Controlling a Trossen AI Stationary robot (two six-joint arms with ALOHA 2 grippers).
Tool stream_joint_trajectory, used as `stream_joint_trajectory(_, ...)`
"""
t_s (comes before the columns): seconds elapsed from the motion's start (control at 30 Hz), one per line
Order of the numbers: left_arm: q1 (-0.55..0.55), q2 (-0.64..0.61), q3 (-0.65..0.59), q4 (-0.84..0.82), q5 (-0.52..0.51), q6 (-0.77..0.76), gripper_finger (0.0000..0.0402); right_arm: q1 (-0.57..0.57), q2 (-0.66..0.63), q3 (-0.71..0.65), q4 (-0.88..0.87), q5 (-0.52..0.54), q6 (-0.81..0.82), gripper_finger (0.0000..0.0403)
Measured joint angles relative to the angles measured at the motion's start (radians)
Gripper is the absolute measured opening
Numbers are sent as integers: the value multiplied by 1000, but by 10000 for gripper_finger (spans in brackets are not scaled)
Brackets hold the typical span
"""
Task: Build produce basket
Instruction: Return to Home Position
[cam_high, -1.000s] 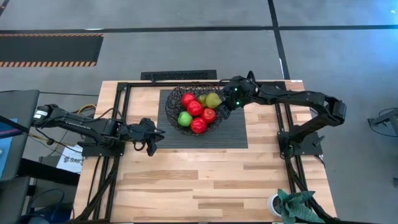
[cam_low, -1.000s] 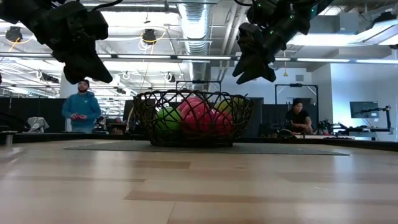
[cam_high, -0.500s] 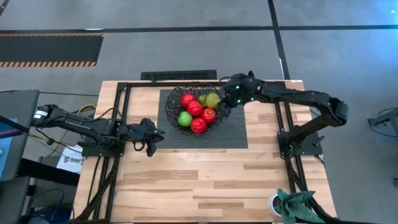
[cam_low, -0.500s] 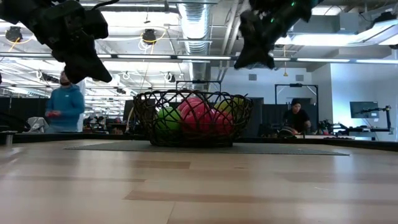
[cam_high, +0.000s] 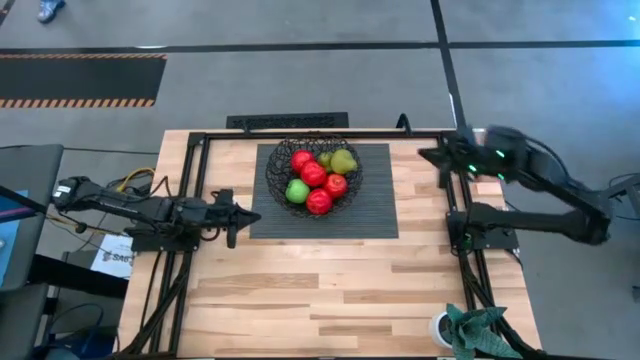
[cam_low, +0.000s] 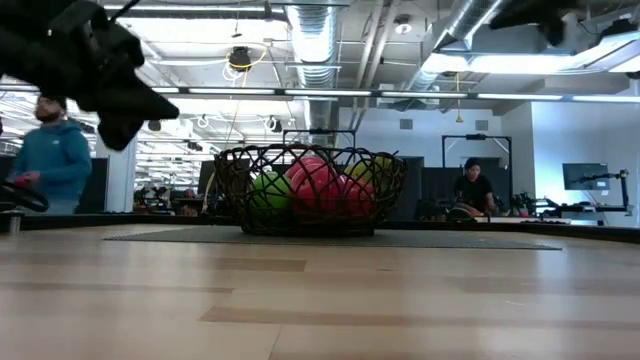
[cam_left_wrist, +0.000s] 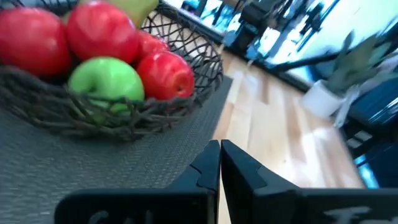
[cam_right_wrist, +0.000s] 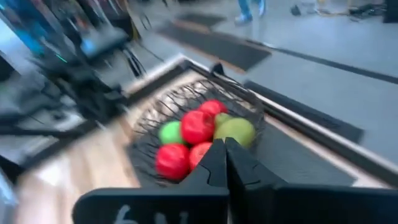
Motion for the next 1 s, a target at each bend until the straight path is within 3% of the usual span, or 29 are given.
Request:
stream_joint_trajectory(0.2, 2, -65, -132, 166, 8, -50, 0, 68, -343, -292, 184, -76, 122, 1)
stream_joint_trajectory(0.4, 49, -67, -134, 176, 17, -2, 0, 150, -522, -565, 364, -174, 168, 1)
stream_joint_trajectory(0.67, 177, -67, -134, 177, 117, 51, 0, 204, -590, -790, 557, -147, 169, 0)
stream_joint_trajectory(1.0, 289, -67, -134, 177, 238, 169, 0, 201, -607, -810, 539, -142, 87, 0)
